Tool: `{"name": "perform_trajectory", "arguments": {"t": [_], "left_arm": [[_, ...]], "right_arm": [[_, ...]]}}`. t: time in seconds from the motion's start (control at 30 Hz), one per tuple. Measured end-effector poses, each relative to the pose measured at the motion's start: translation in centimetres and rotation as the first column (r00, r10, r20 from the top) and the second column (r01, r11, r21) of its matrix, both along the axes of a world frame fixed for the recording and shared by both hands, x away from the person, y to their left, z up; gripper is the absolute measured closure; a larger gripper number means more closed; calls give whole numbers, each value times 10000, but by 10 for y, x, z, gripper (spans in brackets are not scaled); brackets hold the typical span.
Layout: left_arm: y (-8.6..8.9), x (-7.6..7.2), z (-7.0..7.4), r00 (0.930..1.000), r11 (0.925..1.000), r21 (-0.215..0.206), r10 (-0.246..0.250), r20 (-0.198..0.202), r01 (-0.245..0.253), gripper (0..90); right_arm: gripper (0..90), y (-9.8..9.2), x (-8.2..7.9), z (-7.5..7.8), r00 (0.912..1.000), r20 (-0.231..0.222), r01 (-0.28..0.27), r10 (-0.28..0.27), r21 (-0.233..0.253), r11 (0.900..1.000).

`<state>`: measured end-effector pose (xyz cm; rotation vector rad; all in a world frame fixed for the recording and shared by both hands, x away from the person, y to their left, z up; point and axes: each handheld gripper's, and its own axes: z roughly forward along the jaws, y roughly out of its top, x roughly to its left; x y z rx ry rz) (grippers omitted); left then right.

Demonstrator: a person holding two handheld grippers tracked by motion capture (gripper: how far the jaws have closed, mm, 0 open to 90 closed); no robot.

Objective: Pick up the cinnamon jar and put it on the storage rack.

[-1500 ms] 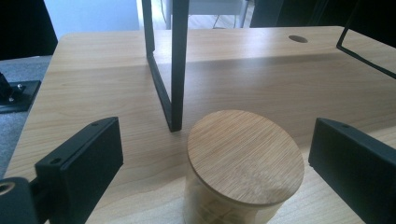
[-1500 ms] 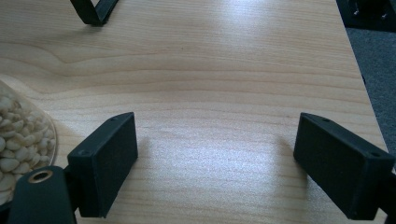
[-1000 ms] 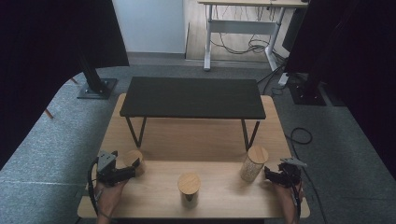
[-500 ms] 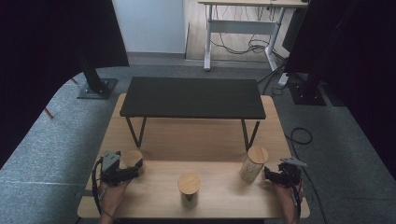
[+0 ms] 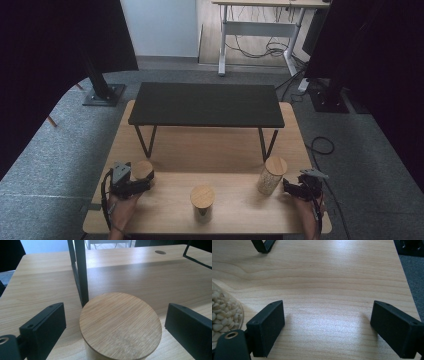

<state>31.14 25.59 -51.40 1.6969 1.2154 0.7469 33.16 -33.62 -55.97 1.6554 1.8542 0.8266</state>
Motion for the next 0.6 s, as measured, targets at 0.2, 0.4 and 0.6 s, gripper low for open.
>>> {"name": "perform_trajectory", "arguments": {"t": [0.2, 0.4, 0.6], "left_arm": [[-3, 1, -4, 10000, 9998, 211, 1, -59, 0, 39], [-4, 2, -7, 10000, 9992, 389, 24, -78, -21, 45], [-4, 2, -9, 10000, 9987, 517, 17, -54, -14, 61]], "right_arm": [[120, 0, 0, 0, 10000, -1, 1, -1, 2, 10000], [119, 0, 0, 0, 10000, 1, 0, 0, 0, 10000], [119, 0, 0, 0, 10000, -1, 2, -2, 1, 10000]]}}
